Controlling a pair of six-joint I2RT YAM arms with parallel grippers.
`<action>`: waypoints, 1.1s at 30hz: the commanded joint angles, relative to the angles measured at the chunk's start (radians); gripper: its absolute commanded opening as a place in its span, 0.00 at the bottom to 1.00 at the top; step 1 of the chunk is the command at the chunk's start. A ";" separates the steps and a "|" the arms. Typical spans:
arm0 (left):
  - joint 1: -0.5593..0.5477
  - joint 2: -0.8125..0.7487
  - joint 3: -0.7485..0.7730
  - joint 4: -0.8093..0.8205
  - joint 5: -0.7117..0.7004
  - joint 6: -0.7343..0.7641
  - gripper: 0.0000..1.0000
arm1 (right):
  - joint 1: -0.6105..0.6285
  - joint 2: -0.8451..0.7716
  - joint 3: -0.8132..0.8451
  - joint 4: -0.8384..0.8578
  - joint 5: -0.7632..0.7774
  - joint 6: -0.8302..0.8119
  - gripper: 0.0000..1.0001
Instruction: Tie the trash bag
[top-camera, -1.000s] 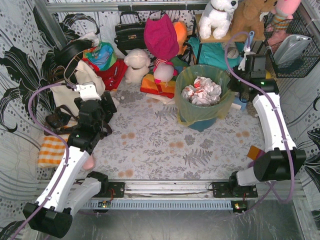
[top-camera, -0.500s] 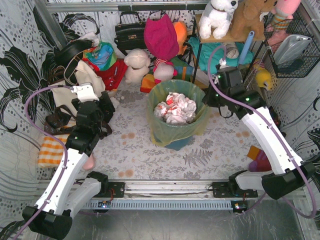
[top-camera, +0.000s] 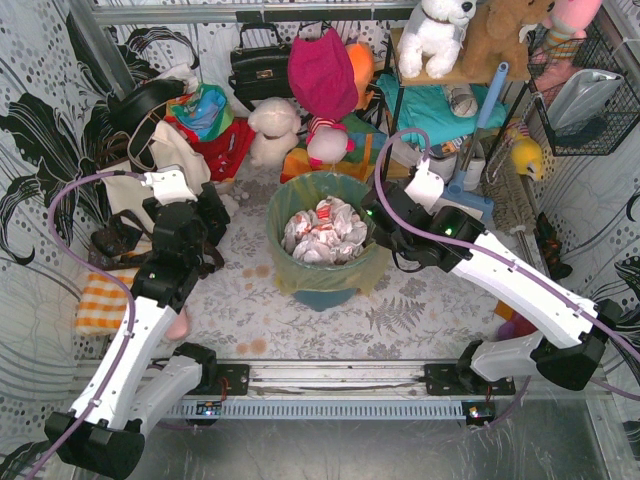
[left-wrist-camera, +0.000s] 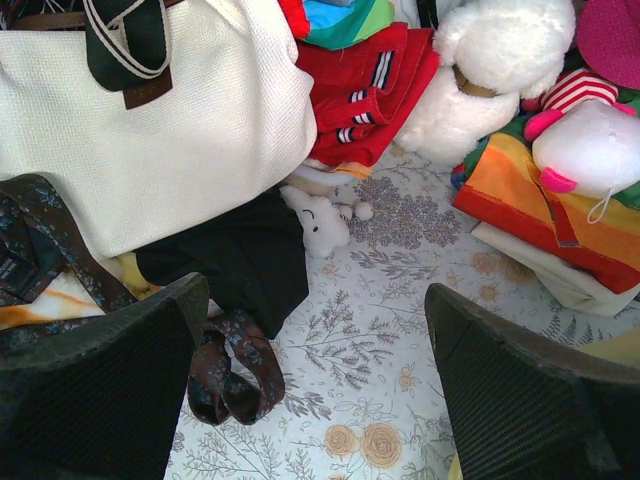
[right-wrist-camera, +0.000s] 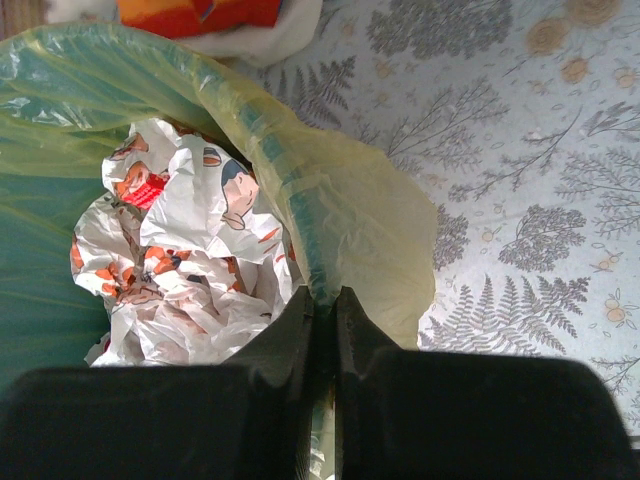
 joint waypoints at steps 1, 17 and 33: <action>-0.001 0.001 0.017 0.017 -0.029 -0.008 0.98 | 0.012 0.003 0.025 0.026 0.117 0.132 0.00; -0.001 0.010 0.019 0.019 -0.028 -0.009 0.98 | 0.015 0.002 0.045 0.032 0.052 0.084 0.02; 0.000 0.010 0.022 0.014 -0.026 -0.009 0.98 | 0.019 -0.030 0.073 -0.042 -0.034 0.091 0.06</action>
